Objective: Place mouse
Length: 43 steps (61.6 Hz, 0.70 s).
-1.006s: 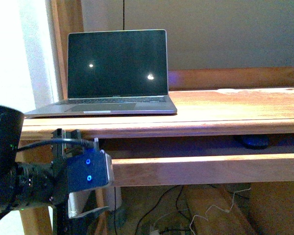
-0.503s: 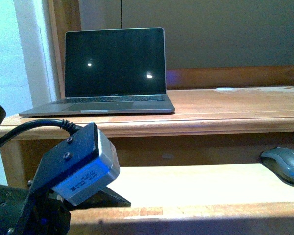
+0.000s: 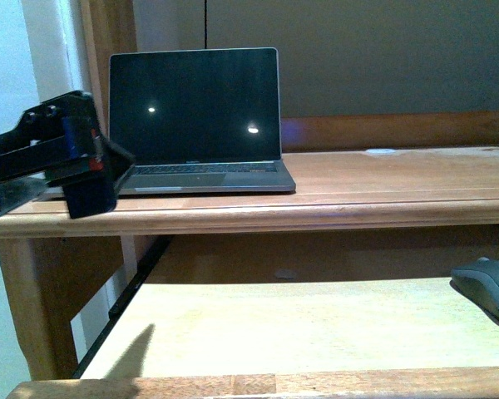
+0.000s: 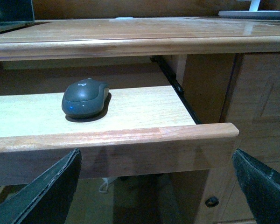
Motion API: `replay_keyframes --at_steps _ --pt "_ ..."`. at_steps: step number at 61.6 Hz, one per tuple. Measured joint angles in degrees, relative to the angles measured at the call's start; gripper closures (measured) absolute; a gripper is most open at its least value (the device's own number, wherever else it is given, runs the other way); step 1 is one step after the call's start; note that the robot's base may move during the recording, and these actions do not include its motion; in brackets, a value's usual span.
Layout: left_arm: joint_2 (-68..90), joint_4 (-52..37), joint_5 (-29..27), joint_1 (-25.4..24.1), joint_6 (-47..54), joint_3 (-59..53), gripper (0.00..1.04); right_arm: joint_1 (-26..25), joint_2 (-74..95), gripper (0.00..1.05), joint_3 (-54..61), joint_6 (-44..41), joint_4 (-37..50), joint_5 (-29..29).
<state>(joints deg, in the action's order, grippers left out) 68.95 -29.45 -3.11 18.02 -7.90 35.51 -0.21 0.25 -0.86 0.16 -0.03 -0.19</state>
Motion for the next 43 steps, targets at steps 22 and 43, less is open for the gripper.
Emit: replay_keyframes --at_steps 22,43 --pt "-36.0 13.3 -26.9 12.6 6.6 -22.3 0.24 0.0 0.0 0.07 0.0 0.0 0.0 0.0" --pt "-62.0 27.1 -15.2 1.7 7.1 -30.6 0.79 1.4 14.3 0.07 -3.6 2.6 5.6 -10.9"
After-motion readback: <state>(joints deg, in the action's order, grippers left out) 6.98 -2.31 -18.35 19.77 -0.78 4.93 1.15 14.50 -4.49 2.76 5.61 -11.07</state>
